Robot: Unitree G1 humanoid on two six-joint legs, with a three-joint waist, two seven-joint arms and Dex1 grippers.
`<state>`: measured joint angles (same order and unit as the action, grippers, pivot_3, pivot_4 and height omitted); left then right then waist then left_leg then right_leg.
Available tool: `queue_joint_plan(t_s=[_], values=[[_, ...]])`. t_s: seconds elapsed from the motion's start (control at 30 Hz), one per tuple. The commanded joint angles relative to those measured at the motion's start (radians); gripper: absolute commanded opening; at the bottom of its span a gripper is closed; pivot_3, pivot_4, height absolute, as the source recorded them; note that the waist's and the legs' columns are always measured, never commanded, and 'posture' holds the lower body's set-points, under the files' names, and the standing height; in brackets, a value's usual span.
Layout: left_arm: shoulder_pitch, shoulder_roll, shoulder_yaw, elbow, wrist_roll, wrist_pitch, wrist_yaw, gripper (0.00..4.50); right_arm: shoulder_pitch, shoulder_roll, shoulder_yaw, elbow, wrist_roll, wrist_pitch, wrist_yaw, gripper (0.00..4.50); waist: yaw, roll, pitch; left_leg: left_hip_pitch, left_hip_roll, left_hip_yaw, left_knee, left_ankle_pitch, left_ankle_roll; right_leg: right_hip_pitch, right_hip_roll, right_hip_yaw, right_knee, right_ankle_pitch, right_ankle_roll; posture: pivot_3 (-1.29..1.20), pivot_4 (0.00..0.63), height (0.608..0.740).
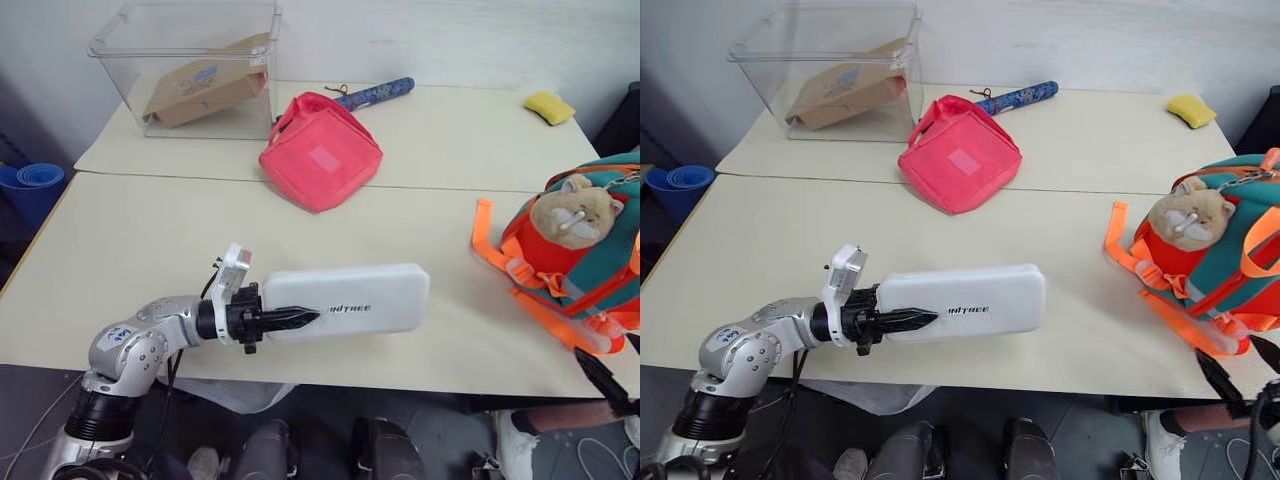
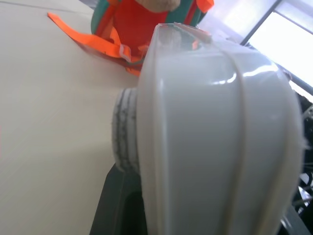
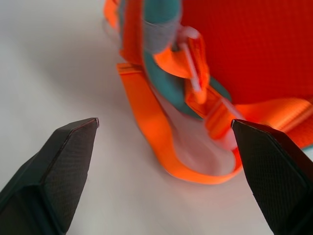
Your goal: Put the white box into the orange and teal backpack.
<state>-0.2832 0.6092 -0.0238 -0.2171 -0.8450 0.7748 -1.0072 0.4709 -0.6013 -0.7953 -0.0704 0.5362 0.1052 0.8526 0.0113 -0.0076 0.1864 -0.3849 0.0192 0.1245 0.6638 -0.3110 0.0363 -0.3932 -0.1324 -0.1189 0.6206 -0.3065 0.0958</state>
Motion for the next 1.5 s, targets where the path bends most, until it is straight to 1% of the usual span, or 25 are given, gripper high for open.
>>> queue_joint_plan(t_s=[0.03, 0.17, 0.27, 0.33, 0.4, 0.47, 0.57, 0.63, 0.7, 0.8, 0.9, 0.93, 1.0, 1.07, 1.1, 1.17, 1.2, 1.27, 1.33, 1.43, 1.5], values=[[-0.039, 0.033, -0.001, 0.007, 0.018, -0.022, -0.082, 1.21, -0.075, -0.054, -0.009, 0.011, 0.039, -0.010, 0.028, 4.47, -0.003, 0.000, 0.000, 0.000, 0.000, 0.000, 0.000, 0.000, 0.000, 0.000, 0.000, 0.000, 0.000, 0.000, 0.000, 0.00, 0.150, 0.740], [-0.054, 0.057, 0.007, 0.026, 0.029, -0.023, -0.129, 1.21, -0.185, -0.097, 0.049, 0.045, 0.037, 0.006, 0.055, 4.47, -0.011, 0.001, 0.000, 0.000, 0.000, 0.000, 0.000, 0.000, 0.001, 0.000, 0.000, 0.000, 0.001, 0.000, 0.000, 0.00, 0.150, 0.740], [-0.052, 0.062, 0.026, 0.020, 0.025, -0.020, -0.135, 1.21, -0.341, -0.144, 0.125, 0.137, 0.014, -0.007, 0.071, 3.87, -0.014, 0.001, 0.000, 0.000, 0.000, -0.001, 0.000, 0.001, 0.001, 0.000, 0.000, -0.001, 0.001, 0.000, 0.000, 0.00, 0.150, 0.740], [-0.042, 0.065, 0.035, 0.010, 0.026, -0.022, -0.130, 1.21, -0.432, -0.154, 0.176, 0.161, 0.013, 0.007, 0.075, 3.22, -0.014, 0.002, 0.000, 0.000, -0.001, 0.000, 0.001, 0.001, 0.002, 0.000, -0.001, -0.001, 0.002, 0.000, 0.000, 0.00, 0.150, 0.740], [-0.035, 0.061, 0.052, 0.009, 0.022, -0.025, -0.119, 1.21, -0.479, -0.154, 0.224, 0.161, 0.009, 0.016, 0.088, 2.52, -0.014, 0.002, 0.000, 0.000, -0.001, -0.001, 0.001, 0.001, 0.002, 0.000, -0.001, -0.001, 0.002, 0.000, 0.000, 0.00, 0.150, 0.740], [-0.043, 0.042, 0.125, 0.040, -0.050, 0.038, -0.055, 1.21, -0.536, -0.129, 0.303, 0.126, -0.007, 0.017, 0.081, 1.82, -0.013, 0.002, 0.000, 0.000, 0.000, -0.001, 0.001, 0.002, 0.001, 0.000, 0.000, -0.002, 0.002, 0.000, 0.000, 0.00, 0.150, 0.740], [-0.013, 0.066, 0.174, 0.057, -0.055, 0.065, -0.045, 1.21, -0.618, -0.077, 0.387, 0.065, 0.006, 0.036, 0.046, 0.82, -0.018, 0.002, 0.000, 0.000, 0.000, -0.002, 0.002, 0.002, 0.001, 0.000, -0.001, -0.002, 0.003, 0.000, 0.000, 0.00, 0.150, 0.740], [0.010, 0.078, 0.208, 0.072, -0.054, 0.078, -0.033, 1.21, -0.643, -0.030, 0.432, -0.004, 0.037, 0.067, 0.025, 0.14, -0.021, 0.002, 0.000, 0.000, 0.000, -0.001, 0.002, 0.002, 0.001, 0.000, 0.000, -0.002, 0.004, 0.000, 0.000, 0.00, 0.150, 0.740], [0.033, 0.083, 0.243, 0.081, -0.048, 0.069, -0.023, 1.21, -0.645, 0.032, 0.513, -0.128, 0.084, 0.124, 0.003, 0.07, -0.021, 0.002, 0.000, 0.000, 0.001, -0.001, 0.001, 0.002, 0.001, -0.001, 0.000, -0.002, 0.006, 0.000, 0.000, 0.00, 0.150, 0.740], [0.052, 0.095, 0.281, 0.091, -0.041, 0.060, -0.022, 1.21, -0.642, 0.082, 0.624, -0.284, 0.159, 0.217, 0.008, 0.07, -0.021, 0.002, 0.001, -0.001, 0.001, -0.002, 0.001, 0.002, 0.000, -0.001, 0.000, -0.002, 0.007, 0.000, 0.000, 0.00, 0.150, 0.740], [0.034, 0.097, 0.332, 0.113, -0.066, 0.063, -0.020, 1.21, -0.645, 0.077, 0.681, -0.406, 0.344, 0.396, 0.004, 0.07, -0.018, 0.002, 0.001, -0.002, 0.001, -0.002, 0.001, 0.002, 0.000, -0.001, 0.000, -0.002, 0.006, 0.000, 0.000, 0.00, 0.150, 0.740], [0.014, 0.095, 0.360, 0.130, -0.083, 0.070, -0.009, 1.21, -0.647, 0.062, 0.677, -0.438, 0.454, 0.474, -0.020, 0.07, -0.017, 0.002, 0.001, -0.002, 0.001, -0.003, 0.001, 0.002, 0.001, -0.001, -0.001, -0.002, 0.006, 0.000, 0.000, 0.00, 0.150, 0.740], [-0.029, 0.118, 0.410, 0.168, -0.099, 0.076, -0.007, 1.21, -0.637, -0.023, 0.642, -0.492, 0.659, 0.610, -0.027, 0.07, -0.013, 0.001, 0.001, -0.002, 0.001, -0.003, 0.001, 0.001, 0.001, -0.001, -0.001, -0.002, 0.005, 0.000, 0.000, 0.00, 0.150, 0.740], [-0.040, 0.148, 0.456, 0.178, -0.126, 0.094, -0.022, 1.21, -0.602, -0.143, 0.588, -0.525, 0.808, 0.711, -0.001, 0.07, -0.012, 0.000, 0.001, -0.002, 0.000, -0.005, 0.002, 0.001, 0.001, -0.001, -0.002, -0.002, 0.003, 0.000, 0.000, 0.00, 0.150, 0.740], [-0.031, 0.163, 0.474, 0.172, -0.138, 0.100, -0.037, 1.21, -0.576, -0.202, 0.560, -0.533, 0.849, 0.749, 0.016, 0.07, -0.013, 0.000, 0.001, -0.003, 0.000, -0.006, 0.002, 0.001, 0.001, -0.001, -0.002, -0.002, 0.002, 0.000, 0.000, 0.00, 0.150, 0.740], [-0.012, 0.177, 0.521, 0.150, -0.178, 0.112, -0.050, 1.21, -0.512, -0.300, 0.509, -0.545, 0.886, 0.799, 0.065, 0.07, -0.012, 0.000, 0.001, -0.003, 0.000, -0.006, 0.001, -0.002, 0.003, 0.000, -0.003, -0.002, 0.000, 0.000, 0.000, 0.00, 0.150, 0.740], [-0.006, 0.177, 0.535, 0.142, -0.193, 0.116, -0.050, 1.21, -0.492, -0.325, 0.494, -0.547, 0.896, 0.808, 0.076, 0.07, -0.012, -0.001, 0.001, -0.002, 0.000, -0.006, 0.000, -0.002, 0.003, 0.000, -0.003, -0.002, 0.000, 0.000, 0.000, 0.00, 0.150, 0.740], [-0.002, 0.173, 0.587, 0.128, -0.273, 0.159, -0.032, 1.21, -0.446, -0.356, 0.459, -0.541, 0.913, 0.825, 0.082, 0.07, -0.013, -0.001, 0.001, -0.003, 0.000, -0.006, 0.000, -0.003, 0.004, 0.001, -0.003, -0.003, 0.000, 0.000, 0.000, 0.00, 0.150, 0.740], [0.016, 0.174, 0.612, 0.069, -0.307, 0.157, -0.025, 1.21, -0.377, -0.390, 0.424, -0.529, 0.825, 0.816, 0.135, 0.07, -0.013, -0.003, 0.002, -0.003, 0.000, -0.005, 0.001, -0.003, 0.004, 0.001, -0.003, -0.003, 0.000, 0.000, 0.000, 0.00, 0.150, 0.740], [-0.024, 0.128, 0.549, -0.010, -0.284, 0.091, -0.008, 1.21, -0.339, -0.393, 0.409, -0.485, 0.758, 0.797, 0.151, 0.07, -0.007, -0.004, 0.002, -0.003, -0.001, -0.005, 0.002, -0.003, 0.004, 0.002, -0.003, -0.003, 0.000, 0.000, 0.001, 0.00, 0.150, 0.740], [-0.060, 0.091, 0.506, -0.037, -0.270, 0.059, -0.002, 1.21, -0.328, -0.394, 0.414, -0.464, 0.708, 0.782, 0.174, 0.07, 0.007, -0.004, 0.002, -0.003, -0.003, -0.005, 0.003, -0.003, 0.005, 0.002, -0.004, -0.003, -0.001, 0.001, 0.001, 0.00, 0.150, 0.740]])
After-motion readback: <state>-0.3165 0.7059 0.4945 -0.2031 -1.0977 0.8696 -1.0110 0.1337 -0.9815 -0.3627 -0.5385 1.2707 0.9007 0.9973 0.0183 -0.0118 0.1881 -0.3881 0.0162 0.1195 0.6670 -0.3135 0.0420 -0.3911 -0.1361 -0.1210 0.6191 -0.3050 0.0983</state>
